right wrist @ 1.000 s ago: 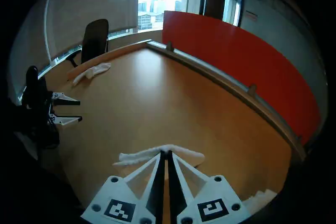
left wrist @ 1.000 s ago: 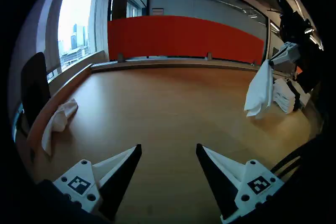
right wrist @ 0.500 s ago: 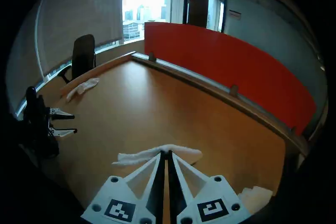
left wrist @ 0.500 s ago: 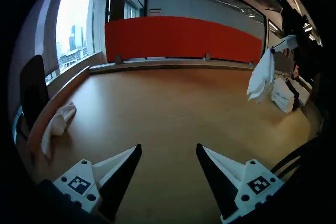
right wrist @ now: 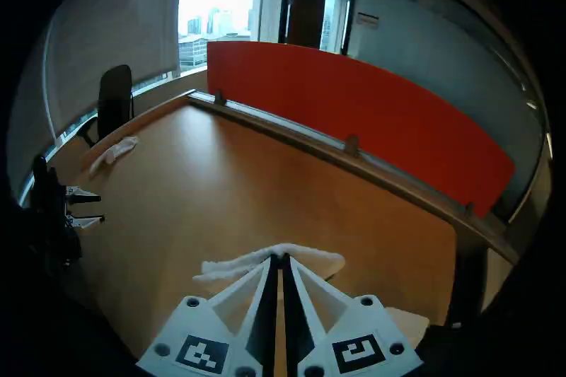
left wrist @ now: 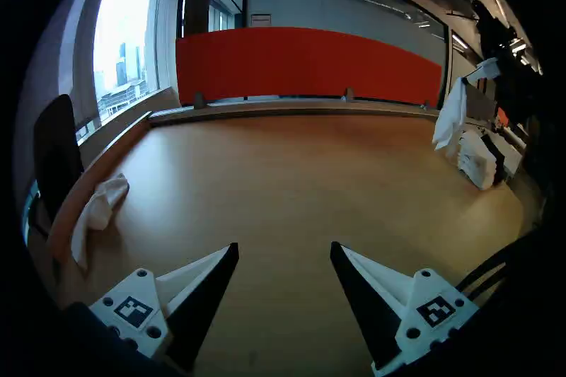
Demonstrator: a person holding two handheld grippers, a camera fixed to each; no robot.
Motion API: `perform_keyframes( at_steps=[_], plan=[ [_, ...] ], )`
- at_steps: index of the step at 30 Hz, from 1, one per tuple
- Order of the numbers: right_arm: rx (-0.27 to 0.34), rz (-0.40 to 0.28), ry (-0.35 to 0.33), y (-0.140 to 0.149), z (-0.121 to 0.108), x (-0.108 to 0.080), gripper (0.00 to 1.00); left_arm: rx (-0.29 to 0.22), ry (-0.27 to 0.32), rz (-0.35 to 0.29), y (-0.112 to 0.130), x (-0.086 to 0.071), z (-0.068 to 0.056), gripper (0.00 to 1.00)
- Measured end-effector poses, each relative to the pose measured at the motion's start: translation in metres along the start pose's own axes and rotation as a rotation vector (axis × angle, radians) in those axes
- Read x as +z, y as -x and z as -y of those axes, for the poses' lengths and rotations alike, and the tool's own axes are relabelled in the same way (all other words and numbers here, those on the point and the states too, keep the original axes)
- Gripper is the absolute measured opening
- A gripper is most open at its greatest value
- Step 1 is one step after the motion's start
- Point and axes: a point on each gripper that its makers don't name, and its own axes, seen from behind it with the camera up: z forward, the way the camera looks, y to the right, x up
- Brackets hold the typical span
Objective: Fold towel
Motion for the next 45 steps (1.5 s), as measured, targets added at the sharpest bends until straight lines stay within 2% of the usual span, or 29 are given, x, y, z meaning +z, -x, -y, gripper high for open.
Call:
perform_keyframes(
  at_steps=[18,30,39,45],
  plan=[
    [0.039,0.046,0.138,0.024,-0.098,-0.023,0.04,0.012,0.000,0.007,-0.002,0.001,-0.002,0.96],
    [0.075,0.045,0.211,0.018,-0.151,-0.041,0.04,0.018,-0.002,0.009,-0.003,0.000,-0.004,0.96],
    [0.095,0.051,0.257,0.017,-0.183,-0.052,0.04,0.024,-0.001,0.009,-0.006,0.000,-0.006,0.96],
    [0.109,0.053,0.269,0.016,-0.195,-0.054,0.04,0.027,0.000,0.009,-0.008,0.002,-0.007,0.97]
  ],
)
